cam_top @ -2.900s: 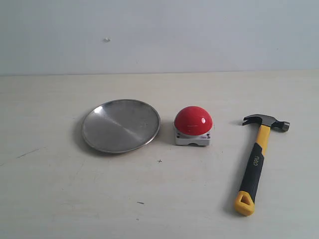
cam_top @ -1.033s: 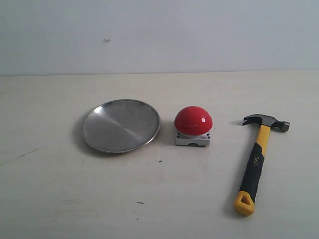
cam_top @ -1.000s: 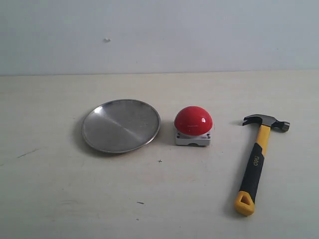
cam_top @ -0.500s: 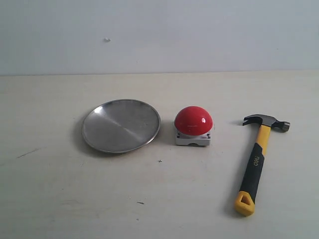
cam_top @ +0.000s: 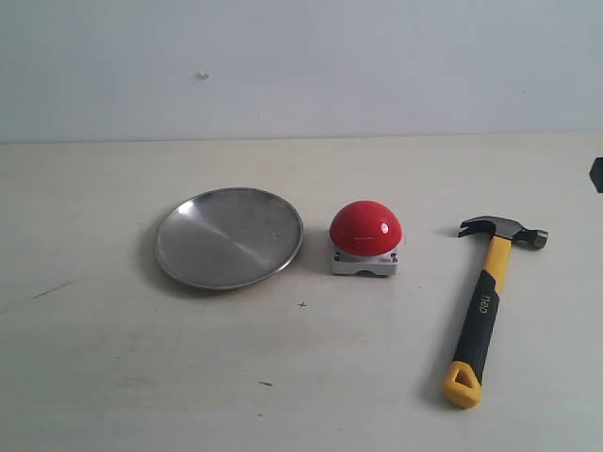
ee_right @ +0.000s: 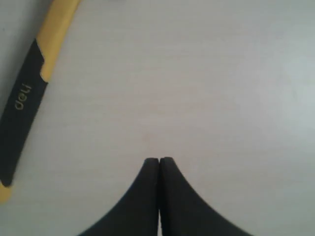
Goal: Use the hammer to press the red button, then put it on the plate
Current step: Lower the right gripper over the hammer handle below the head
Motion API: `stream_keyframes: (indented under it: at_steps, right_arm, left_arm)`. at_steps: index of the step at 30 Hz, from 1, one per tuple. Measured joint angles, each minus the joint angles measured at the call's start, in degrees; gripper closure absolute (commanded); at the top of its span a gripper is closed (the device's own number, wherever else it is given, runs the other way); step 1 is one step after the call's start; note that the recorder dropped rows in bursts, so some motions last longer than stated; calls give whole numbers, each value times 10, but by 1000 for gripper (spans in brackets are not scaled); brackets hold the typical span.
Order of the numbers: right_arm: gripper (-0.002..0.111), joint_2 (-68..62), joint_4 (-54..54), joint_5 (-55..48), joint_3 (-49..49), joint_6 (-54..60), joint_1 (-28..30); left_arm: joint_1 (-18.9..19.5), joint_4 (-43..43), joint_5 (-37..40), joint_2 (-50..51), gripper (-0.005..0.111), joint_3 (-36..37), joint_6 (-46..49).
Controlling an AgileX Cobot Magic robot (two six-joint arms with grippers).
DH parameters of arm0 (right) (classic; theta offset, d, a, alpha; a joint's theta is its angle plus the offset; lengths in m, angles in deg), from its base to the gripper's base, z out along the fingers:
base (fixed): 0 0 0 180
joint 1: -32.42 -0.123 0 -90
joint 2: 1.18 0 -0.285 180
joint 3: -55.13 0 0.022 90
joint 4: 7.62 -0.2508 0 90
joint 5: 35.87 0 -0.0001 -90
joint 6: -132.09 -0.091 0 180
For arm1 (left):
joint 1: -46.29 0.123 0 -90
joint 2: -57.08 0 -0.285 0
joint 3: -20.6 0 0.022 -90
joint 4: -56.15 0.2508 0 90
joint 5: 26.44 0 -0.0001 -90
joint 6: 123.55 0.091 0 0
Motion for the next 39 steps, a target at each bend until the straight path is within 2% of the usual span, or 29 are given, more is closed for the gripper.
stream_keyframes:
  at_steps: [2, 5, 6, 7, 10, 11, 13, 16, 19, 21, 26, 39]
  right_arm:
    - [92, -17, -30, 15, 0, -42, 0]
    - [70, -56, -91, 39, 0, -60, -2]
    - [58, -69, -103, 48, 0, -64, -4]
    - [55, -99, -122, 70, 0, -70, -16]
    - [57, -141, -150, 139, 0, -83, -39]
    - [57, -155, -192, 181, 0, -78, -42]
    - [57, -167, -244, 222, 0, -46, -44]
    - [56, -171, -268, 252, 0, -11, -44]
    - [55, -171, -242, 254, 0, -24, -44]
    - [49, -181, -194, 237, -15, -77, -44]
    - [47, -245, -79, 122, -99, -170, -44]
    - [46, -345, -72, 172, -115, -227, -44]
  left_arm:
    - [0, 0, 0, 0, 107, 0, 0]
    - [0, 0, 0, 0, 107, 0, 0]
    - [0, 0, 0, 0, 107, 0, 0]
    - [0, 0, 0, 0, 107, 0, 0]
    - [0, 0, 0, 0, 107, 0, 0]
    - [0, 0, 0, 0, 107, 0, 0]
    - [0, 0, 0, 0, 107, 0, 0]
    - [0, 0, 0, 0, 107, 0, 0]
    - [0, 0, 0, 0, 107, 0, 0]
    - [0, 0, 0, 0, 107, 0, 0]
    - [0, 0, 0, 0, 107, 0, 0]
    - [0, 0, 0, 0, 107, 0, 0]
